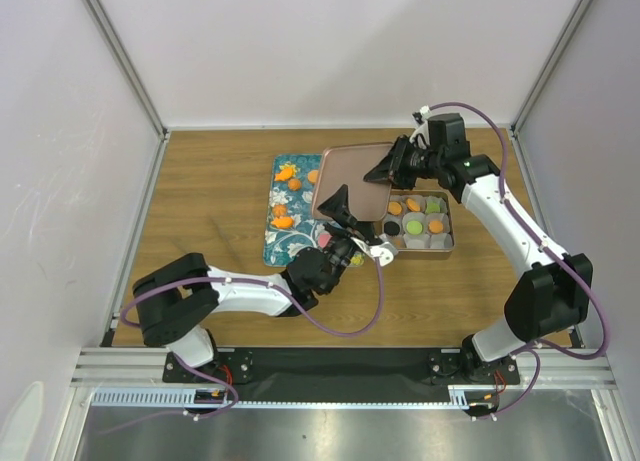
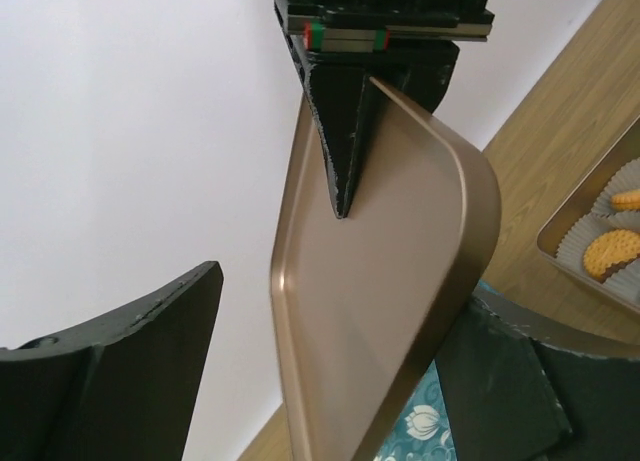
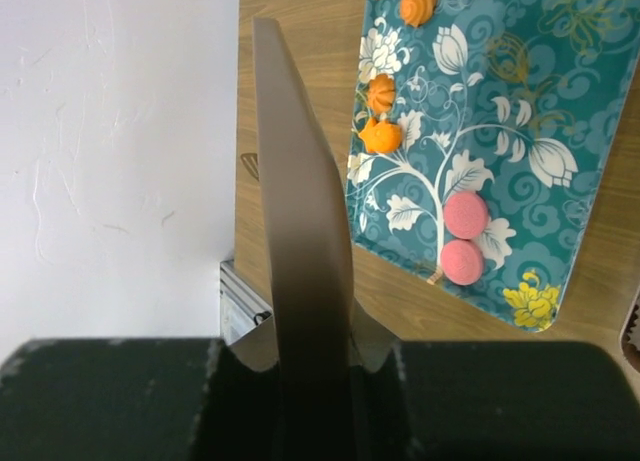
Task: Pack the cookies
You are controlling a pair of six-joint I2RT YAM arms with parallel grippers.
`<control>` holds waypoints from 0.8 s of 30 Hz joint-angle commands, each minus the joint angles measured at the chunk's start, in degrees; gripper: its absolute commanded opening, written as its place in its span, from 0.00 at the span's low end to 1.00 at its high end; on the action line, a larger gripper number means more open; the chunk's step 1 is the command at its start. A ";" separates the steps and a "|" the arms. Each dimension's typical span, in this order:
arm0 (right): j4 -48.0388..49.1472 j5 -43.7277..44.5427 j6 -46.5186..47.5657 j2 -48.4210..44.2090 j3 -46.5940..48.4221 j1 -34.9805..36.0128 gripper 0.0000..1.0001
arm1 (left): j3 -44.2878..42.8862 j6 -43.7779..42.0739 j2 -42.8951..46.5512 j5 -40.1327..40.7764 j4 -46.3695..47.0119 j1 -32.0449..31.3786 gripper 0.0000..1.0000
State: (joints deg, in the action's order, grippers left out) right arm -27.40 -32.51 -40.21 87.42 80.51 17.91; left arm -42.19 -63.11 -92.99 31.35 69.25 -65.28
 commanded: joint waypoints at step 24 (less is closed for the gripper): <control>-5.83 1.14 2.15 -3.22 3.43 -0.07 0.11 | -6.85 -7.81 -3.51 -2.70 4.32 3.75 0.88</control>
State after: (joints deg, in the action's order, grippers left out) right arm -32.71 -31.03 -39.79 87.15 83.92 17.89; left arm -46.39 -67.51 -96.57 28.40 70.57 -62.39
